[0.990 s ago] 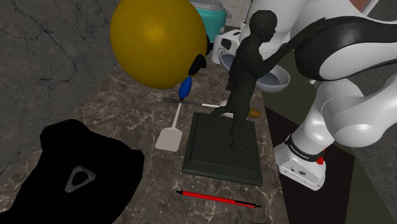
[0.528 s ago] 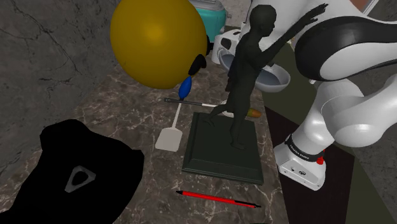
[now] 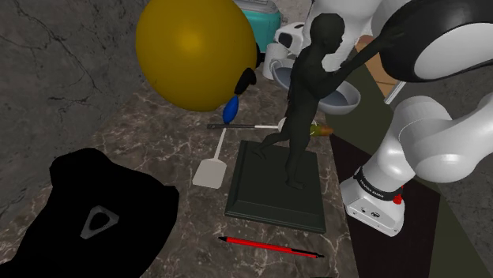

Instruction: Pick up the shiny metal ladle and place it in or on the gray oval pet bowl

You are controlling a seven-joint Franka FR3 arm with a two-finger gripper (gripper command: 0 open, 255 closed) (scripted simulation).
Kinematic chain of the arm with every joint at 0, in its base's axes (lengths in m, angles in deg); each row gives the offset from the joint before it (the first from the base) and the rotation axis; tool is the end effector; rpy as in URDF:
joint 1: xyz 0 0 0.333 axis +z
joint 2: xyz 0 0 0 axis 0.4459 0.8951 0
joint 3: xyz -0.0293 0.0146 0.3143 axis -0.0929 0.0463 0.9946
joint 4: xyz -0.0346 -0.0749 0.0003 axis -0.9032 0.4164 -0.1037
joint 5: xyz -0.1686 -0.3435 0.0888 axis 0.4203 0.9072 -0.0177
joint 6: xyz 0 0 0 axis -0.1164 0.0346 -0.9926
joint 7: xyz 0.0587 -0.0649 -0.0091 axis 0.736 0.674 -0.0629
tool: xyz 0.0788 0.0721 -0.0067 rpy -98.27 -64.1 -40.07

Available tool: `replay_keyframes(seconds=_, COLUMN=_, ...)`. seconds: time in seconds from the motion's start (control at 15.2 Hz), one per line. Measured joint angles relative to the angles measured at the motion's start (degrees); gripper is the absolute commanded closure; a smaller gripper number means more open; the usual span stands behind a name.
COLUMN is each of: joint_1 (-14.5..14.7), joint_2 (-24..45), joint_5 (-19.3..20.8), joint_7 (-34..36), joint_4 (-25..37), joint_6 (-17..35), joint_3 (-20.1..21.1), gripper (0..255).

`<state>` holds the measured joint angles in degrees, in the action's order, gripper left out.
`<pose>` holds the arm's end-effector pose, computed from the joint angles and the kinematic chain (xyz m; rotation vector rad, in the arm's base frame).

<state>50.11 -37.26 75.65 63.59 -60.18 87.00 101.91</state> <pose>0.2621 0.2063 0.4842 2.8341 1.0351 0.1223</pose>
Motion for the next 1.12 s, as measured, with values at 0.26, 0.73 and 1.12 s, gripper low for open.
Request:
replay_keyframes(seconds=0.26, joint_1=-0.17, joint_2=-0.18, joint_5=0.20, joint_7=-0.33, joint_4=2.99, joint_6=-3.11, joint_3=-0.34, gripper=255)
replay_keyframes(seconds=0.73, joint_1=-0.52, joint_2=-0.01, joint_5=0.55, joint_7=-0.86, joint_4=8.19, joint_6=-8.16, joint_3=-0.84, gripper=255)
replay_keyframes(seconds=1.12, joint_1=-0.86, joint_2=0.48, joint_5=0.91, joint_7=-1.31, joint_4=13.44, joint_6=-12.83, joint_3=-1.25, gripper=255)
